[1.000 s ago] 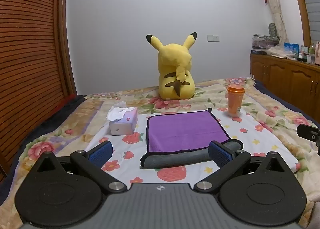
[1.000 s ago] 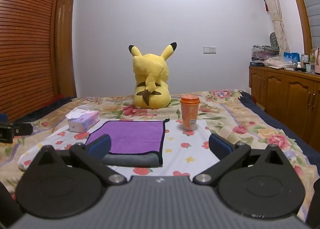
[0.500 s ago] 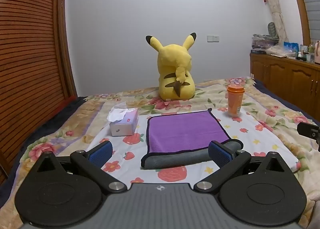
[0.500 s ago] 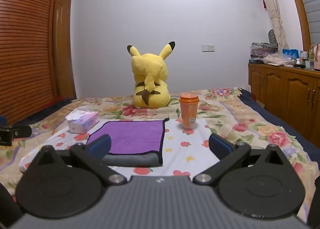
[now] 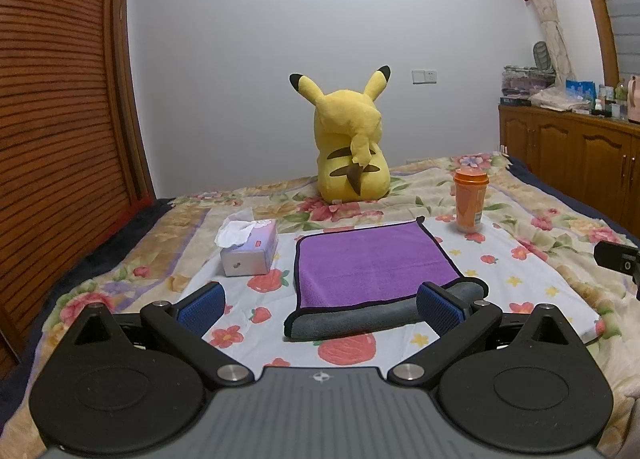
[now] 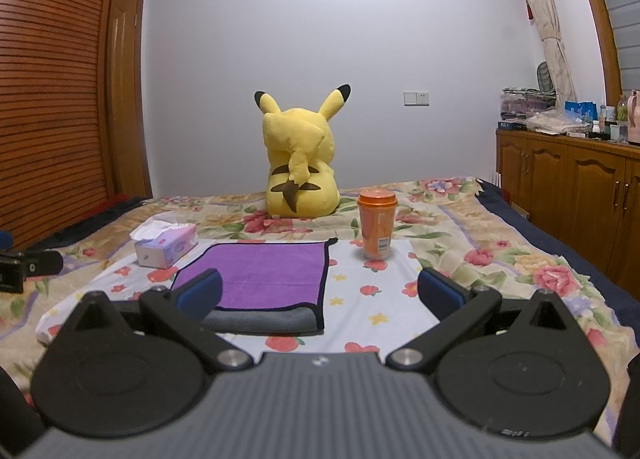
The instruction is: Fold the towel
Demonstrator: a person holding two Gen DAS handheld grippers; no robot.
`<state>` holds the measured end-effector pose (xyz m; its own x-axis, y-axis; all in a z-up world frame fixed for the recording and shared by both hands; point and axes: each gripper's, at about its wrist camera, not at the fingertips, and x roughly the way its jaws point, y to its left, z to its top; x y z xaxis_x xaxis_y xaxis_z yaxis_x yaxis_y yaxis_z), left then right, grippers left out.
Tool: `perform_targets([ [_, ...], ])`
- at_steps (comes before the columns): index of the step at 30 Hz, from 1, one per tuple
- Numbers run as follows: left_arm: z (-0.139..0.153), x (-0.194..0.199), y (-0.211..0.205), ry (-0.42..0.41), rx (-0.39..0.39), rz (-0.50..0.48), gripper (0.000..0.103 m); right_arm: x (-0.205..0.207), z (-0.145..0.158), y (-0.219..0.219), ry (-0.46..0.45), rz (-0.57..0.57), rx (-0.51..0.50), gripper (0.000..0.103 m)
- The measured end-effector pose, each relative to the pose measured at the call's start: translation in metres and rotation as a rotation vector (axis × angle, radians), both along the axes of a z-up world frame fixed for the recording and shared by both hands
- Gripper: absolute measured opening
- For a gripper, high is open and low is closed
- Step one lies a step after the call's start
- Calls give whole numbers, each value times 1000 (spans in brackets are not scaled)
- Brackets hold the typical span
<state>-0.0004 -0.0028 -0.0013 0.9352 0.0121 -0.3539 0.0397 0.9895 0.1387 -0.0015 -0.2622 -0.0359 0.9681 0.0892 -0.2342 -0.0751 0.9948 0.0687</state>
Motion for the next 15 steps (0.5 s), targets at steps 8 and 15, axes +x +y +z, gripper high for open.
perform_targets([
  [8,0,-1,-2,3,8,-7,103,0,0,0,-1,0,-3,103],
  [15,-1,-1,-1,1,4,-6,103,-1,0,0,-1,0,-4,103],
])
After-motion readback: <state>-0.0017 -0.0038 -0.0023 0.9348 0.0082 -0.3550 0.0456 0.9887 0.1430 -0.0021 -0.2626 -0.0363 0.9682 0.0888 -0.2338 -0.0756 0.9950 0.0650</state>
